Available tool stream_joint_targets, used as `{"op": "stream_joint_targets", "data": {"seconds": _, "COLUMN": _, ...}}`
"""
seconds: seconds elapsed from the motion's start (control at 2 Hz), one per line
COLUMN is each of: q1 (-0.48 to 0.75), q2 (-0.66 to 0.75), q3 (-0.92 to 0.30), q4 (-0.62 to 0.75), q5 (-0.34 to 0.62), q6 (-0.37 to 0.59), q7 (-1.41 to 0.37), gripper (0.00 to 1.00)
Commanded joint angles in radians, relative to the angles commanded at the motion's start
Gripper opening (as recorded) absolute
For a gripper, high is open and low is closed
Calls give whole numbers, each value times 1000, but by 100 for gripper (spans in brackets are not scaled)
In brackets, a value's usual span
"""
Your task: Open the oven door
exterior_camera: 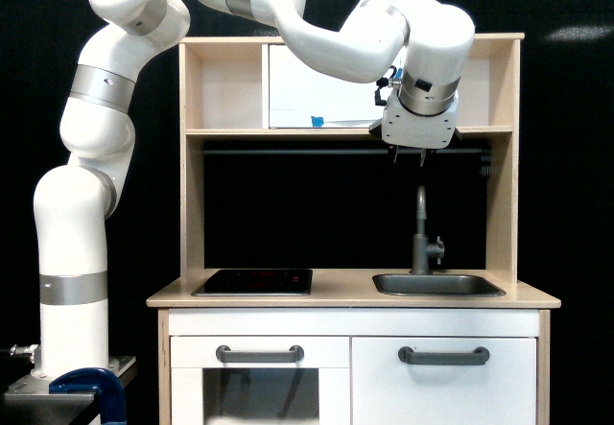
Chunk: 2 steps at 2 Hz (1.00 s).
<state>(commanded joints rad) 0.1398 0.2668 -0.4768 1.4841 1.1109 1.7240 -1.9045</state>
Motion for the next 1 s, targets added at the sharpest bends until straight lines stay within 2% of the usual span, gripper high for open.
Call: {"op": "stream_joint_targets", "data": {"seconds": 1.0, "q1": 31, "q2": -26, "q3": 189, "q4": 169, "q5": 24, "q6": -114, "q7": 273, "gripper": 100}}
